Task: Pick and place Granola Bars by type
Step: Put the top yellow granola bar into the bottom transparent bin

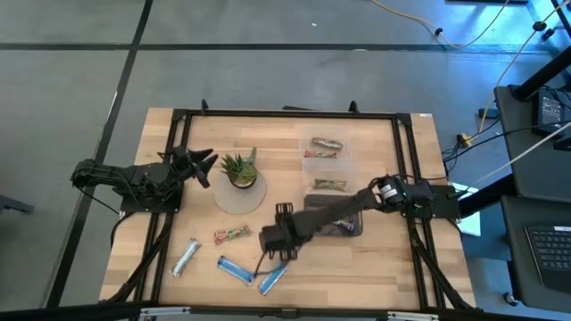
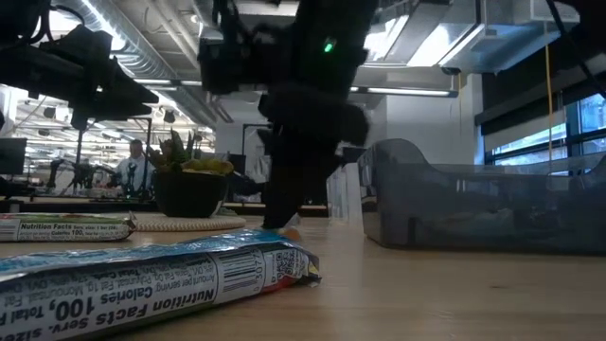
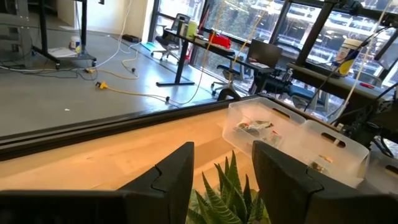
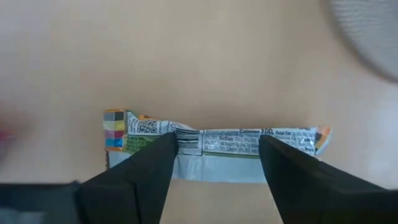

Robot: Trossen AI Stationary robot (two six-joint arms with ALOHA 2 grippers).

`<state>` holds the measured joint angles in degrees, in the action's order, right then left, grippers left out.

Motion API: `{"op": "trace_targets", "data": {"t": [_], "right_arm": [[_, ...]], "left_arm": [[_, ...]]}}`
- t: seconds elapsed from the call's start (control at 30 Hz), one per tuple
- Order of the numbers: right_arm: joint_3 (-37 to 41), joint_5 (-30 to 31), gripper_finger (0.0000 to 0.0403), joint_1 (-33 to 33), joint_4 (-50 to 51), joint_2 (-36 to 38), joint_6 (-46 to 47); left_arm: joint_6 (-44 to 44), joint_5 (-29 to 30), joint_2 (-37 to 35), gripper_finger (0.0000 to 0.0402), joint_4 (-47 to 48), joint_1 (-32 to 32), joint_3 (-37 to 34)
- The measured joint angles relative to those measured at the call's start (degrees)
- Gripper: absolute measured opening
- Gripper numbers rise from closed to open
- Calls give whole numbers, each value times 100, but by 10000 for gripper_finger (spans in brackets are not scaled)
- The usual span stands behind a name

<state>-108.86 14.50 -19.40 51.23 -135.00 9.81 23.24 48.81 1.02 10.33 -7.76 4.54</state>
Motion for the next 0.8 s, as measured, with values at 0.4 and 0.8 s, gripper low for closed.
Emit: {"op": "trace_targets", "data": {"t": [0.4, 0.8], "right_arm": [[0, -120, 239, -314, -38, 0, 798], [-1176, -210, 239, -297, 513, -57, 1703]], "left_arm": [[67, -93, 0, 157, -2, 1, 0], [317, -708, -1, 157, -13, 0, 0]]}}
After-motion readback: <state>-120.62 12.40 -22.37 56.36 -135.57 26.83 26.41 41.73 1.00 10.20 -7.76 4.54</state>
